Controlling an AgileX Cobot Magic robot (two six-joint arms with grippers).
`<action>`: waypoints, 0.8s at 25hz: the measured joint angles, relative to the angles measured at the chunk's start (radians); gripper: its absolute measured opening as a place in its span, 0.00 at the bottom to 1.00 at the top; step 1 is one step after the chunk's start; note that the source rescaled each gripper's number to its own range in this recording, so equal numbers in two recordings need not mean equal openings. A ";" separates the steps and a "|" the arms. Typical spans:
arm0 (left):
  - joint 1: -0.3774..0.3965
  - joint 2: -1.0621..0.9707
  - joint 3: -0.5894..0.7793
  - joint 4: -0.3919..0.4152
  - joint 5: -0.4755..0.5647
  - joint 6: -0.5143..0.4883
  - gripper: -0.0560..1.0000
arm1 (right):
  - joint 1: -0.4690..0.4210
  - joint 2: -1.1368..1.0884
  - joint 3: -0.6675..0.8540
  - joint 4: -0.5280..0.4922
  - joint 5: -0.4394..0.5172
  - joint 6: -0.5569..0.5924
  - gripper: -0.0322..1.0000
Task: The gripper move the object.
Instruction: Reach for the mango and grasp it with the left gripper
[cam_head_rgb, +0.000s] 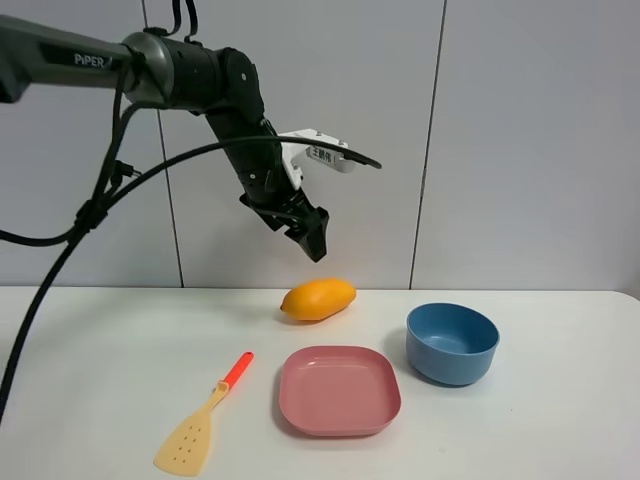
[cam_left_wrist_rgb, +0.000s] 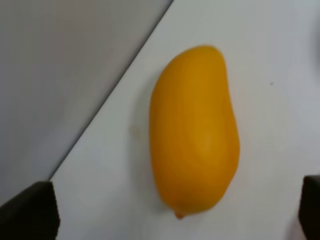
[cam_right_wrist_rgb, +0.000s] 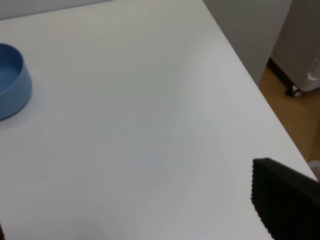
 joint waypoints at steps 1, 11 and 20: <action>0.000 0.019 -0.008 -0.014 -0.002 0.004 1.00 | 0.000 0.000 0.000 0.000 0.000 0.000 1.00; 0.000 0.127 -0.017 -0.090 -0.064 0.052 1.00 | 0.000 0.000 0.000 0.000 0.000 0.000 1.00; 0.000 0.161 -0.017 -0.171 -0.120 0.160 1.00 | 0.000 0.000 0.000 0.000 0.000 0.000 1.00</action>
